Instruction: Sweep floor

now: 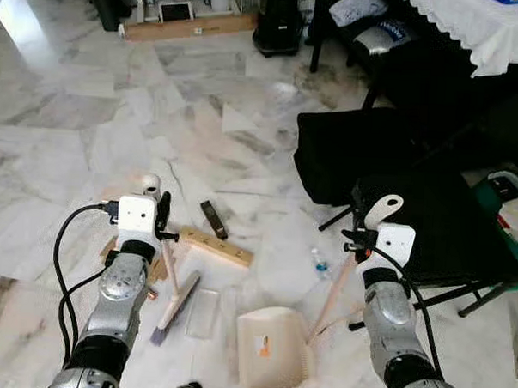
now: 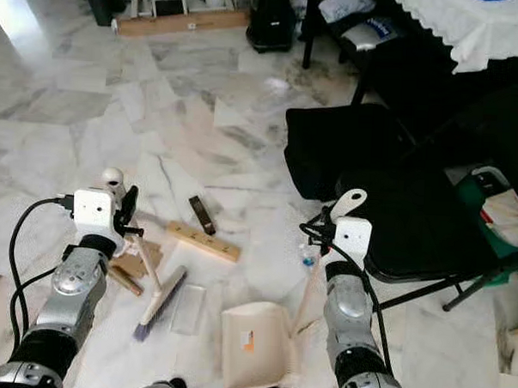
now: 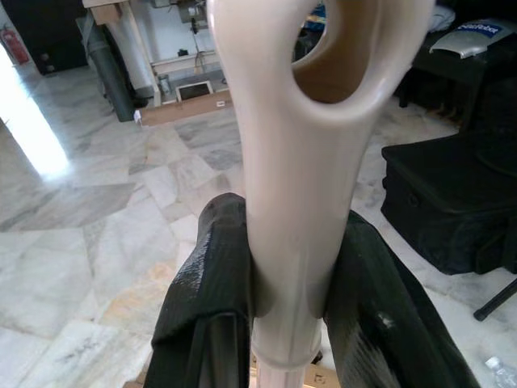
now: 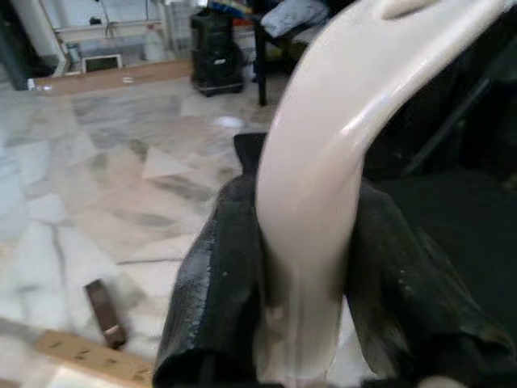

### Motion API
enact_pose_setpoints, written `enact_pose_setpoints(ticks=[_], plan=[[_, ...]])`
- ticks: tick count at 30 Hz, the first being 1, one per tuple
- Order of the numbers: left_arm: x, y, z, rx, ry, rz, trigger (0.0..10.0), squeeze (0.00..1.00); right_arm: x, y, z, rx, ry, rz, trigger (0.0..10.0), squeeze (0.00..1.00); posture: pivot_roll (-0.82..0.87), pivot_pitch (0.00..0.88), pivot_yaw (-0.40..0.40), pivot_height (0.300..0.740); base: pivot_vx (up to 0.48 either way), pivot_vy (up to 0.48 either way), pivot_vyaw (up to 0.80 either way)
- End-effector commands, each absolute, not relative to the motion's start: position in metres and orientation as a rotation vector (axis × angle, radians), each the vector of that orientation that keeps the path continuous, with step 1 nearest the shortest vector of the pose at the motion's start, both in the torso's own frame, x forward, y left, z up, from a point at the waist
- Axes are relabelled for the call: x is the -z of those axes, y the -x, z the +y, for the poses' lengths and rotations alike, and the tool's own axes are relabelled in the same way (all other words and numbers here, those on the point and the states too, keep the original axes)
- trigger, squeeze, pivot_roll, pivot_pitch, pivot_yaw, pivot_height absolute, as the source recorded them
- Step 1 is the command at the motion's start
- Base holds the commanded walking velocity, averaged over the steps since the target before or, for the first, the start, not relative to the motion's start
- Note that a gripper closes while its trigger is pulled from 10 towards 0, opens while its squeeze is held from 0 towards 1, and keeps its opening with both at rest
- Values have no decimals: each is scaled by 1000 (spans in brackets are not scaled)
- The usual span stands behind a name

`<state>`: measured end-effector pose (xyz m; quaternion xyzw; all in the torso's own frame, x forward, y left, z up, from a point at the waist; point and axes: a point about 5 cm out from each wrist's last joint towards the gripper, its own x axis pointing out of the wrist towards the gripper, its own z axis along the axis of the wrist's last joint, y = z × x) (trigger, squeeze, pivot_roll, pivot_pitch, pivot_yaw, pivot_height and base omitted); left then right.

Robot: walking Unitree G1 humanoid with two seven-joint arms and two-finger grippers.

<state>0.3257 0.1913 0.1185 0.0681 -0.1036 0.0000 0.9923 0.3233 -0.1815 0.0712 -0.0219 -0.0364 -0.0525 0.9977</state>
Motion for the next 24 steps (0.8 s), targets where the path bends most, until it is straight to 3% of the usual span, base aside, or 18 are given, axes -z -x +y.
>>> enact_pose_setpoints(ticks=[1,11,24], plan=[[-126,-320,198,-12,-156,-259,10000,0,-84,-324,-191,175,83,-150,10000,0,103,245,16,740,0,0,0],[-130,-314,205,-30,-173,-265,10000,0,-97,-327,-193,236,85,-239,10000,0,128,283,23,740,0,0,0],[-141,-307,212,-27,-197,-278,10000,0,-101,-330,-165,140,9,-284,10000,0,190,328,52,740,0,0,0]])
